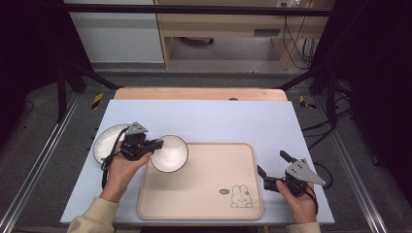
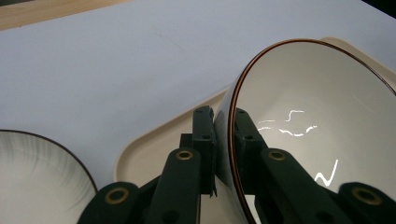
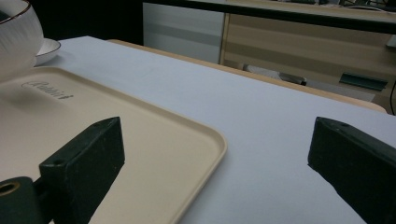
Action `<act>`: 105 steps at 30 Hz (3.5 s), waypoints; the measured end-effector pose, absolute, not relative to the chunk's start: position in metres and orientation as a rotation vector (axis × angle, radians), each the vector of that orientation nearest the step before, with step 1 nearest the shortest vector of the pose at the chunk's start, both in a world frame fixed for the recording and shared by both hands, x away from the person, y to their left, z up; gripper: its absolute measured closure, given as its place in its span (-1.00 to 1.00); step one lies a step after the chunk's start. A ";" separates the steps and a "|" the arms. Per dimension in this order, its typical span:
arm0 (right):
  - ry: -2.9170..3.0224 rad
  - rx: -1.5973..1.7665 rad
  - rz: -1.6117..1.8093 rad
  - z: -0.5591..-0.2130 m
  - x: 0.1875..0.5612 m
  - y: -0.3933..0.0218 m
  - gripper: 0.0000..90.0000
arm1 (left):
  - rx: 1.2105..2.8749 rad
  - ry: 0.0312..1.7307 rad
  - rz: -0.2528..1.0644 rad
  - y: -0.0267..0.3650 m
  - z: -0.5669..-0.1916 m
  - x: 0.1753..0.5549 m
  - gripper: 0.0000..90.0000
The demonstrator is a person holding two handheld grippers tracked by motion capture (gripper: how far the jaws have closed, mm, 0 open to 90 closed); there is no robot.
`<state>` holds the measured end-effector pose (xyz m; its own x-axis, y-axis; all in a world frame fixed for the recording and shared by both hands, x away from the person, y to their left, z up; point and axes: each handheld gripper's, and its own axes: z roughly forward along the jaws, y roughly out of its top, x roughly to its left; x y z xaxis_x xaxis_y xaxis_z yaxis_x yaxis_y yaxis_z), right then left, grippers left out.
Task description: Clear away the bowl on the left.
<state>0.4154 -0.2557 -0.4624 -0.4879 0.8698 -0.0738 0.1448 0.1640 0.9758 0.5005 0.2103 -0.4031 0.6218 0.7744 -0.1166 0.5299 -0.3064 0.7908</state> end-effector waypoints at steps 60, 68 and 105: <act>1.776 0.978 1.377 -0.462 0.414 -0.257 -0.91 | 2.124 0.898 0.149 0.124 -0.442 0.483 0.83; 1.771 0.975 1.380 -0.462 0.414 -0.258 -0.91 | 2.130 0.914 0.128 0.126 -0.446 0.488 0.83; 1.774 0.983 1.373 -0.463 0.413 -0.259 -0.91 | 2.130 0.866 0.224 0.126 -0.449 0.492 0.39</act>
<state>0.4126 -0.2589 -0.4626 -0.4848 0.8723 -0.0639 0.1568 0.1585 0.9748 0.4918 0.1264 -0.4485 0.7492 0.6499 -0.1276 0.5068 -0.4386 0.7421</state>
